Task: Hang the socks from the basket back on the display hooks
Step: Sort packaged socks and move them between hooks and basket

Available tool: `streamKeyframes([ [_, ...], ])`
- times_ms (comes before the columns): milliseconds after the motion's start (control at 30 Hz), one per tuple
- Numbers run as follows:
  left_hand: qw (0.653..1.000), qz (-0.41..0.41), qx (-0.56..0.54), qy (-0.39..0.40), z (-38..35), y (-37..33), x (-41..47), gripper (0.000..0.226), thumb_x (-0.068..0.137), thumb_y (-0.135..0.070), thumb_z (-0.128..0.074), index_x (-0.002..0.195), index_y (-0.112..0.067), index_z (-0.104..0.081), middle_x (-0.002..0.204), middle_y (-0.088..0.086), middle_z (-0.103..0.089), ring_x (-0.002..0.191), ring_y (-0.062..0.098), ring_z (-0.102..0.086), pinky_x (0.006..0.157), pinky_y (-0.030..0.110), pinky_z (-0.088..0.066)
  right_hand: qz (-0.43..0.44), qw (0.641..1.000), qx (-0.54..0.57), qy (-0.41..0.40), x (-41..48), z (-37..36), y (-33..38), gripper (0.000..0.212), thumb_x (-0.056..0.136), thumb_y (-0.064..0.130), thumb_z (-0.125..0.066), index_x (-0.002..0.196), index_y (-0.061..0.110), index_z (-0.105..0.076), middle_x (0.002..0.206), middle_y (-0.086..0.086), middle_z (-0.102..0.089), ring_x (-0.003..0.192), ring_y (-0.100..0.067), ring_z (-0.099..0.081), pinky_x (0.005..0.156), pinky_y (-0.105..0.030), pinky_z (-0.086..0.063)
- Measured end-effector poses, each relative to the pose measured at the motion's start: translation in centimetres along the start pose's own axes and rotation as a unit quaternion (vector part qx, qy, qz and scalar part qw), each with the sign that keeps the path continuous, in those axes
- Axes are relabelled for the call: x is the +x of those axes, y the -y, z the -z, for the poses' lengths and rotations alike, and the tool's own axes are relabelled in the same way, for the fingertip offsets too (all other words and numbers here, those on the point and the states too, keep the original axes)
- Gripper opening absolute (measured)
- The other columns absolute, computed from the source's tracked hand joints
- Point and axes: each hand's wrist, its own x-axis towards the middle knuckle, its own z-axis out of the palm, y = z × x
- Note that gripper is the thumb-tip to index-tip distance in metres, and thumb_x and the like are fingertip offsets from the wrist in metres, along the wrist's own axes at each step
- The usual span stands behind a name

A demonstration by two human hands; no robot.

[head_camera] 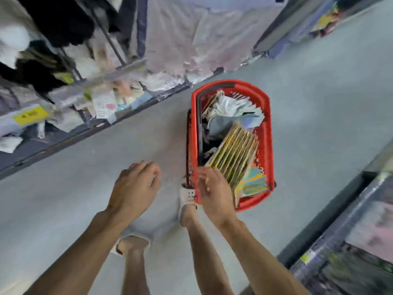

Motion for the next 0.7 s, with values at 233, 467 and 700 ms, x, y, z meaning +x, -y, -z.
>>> streamKeyframes([
  [233,0.997,0.001,-0.060,0.042,-6.3,-11.0,4.9,0.044,0.095,-0.034,-0.061,0.136,-0.021,-0.051,0.135,0.003,-0.057,0.125,0.025,-0.051,0.097,0.040,-0.045,-0.195,0.970,0.090,-0.114,1.2,5.2,-9.3,0.057,0.092,0.008,-0.061,0.145,0.010,-0.039,0.151,-0.009,-0.036,0.142,-0.022,-0.032,0.118,-0.038,-0.028],
  [467,0.982,0.119,-0.048,0.138,-10.4,-17.0,11.1,0.080,0.076,-0.062,-0.072,0.140,-0.025,-0.042,0.139,-0.001,-0.057,0.118,0.023,-0.059,0.092,0.040,-0.048,-0.357,0.888,0.290,-0.009,4.4,5.6,-12.9,0.043,0.096,0.043,-0.058,0.132,0.021,-0.049,0.137,-0.005,-0.055,0.121,-0.021,-0.055,0.106,-0.044,-0.045],
  [700,0.904,0.139,-0.264,0.307,-13.2,-17.9,11.1,0.035,0.082,-0.048,-0.048,0.115,-0.043,-0.057,0.126,0.001,-0.057,0.114,0.020,-0.057,0.096,0.046,-0.047,-0.380,0.851,0.360,0.046,6.0,7.3,-14.8,0.095,0.067,0.063,-0.076,0.135,0.017,-0.027,0.124,0.001,-0.055,0.108,-0.013,-0.059,0.089,-0.030,-0.047],
])
